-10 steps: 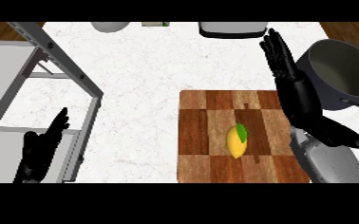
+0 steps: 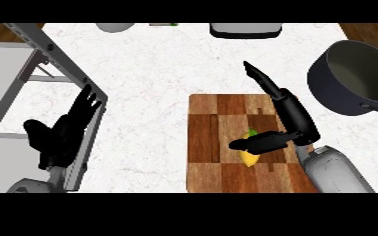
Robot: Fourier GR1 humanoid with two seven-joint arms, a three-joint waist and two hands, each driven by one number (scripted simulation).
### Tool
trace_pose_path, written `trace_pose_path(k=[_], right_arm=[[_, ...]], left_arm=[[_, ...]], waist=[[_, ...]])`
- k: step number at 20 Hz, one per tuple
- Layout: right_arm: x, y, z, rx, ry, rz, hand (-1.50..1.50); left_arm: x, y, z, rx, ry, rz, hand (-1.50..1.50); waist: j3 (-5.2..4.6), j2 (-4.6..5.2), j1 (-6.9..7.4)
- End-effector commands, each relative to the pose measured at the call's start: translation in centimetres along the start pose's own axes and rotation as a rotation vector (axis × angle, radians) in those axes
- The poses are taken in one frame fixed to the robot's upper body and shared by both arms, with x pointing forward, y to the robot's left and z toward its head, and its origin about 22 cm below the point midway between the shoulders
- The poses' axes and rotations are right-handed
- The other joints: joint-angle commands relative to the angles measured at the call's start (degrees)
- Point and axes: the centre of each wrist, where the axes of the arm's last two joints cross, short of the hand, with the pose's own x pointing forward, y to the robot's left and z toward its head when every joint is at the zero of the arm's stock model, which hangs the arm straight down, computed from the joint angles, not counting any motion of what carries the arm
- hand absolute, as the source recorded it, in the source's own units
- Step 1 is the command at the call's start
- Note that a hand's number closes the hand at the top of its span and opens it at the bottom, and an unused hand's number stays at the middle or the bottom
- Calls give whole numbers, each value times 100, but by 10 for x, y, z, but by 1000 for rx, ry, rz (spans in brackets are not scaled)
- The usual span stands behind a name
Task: Pick the lemon from the cutting board and place it in the pot
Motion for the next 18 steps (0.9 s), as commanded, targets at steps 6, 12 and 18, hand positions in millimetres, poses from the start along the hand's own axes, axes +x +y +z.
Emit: trace_pose_path(k=[6,12,18], right_arm=[[19,-34,93,-17,-187,221,-150],[64,-81,95,101,5,522,-150],[122,-86,91,274,177,666,-150]], left_arm=[[44,-19,-6,-13,-63,61,0],[49,-21,-11,-9,-55,71,0],[54,-35,-8,-11,-54,68,0]], waist=[[35,39,-89],[25,36,-105],[22,44,-60]])
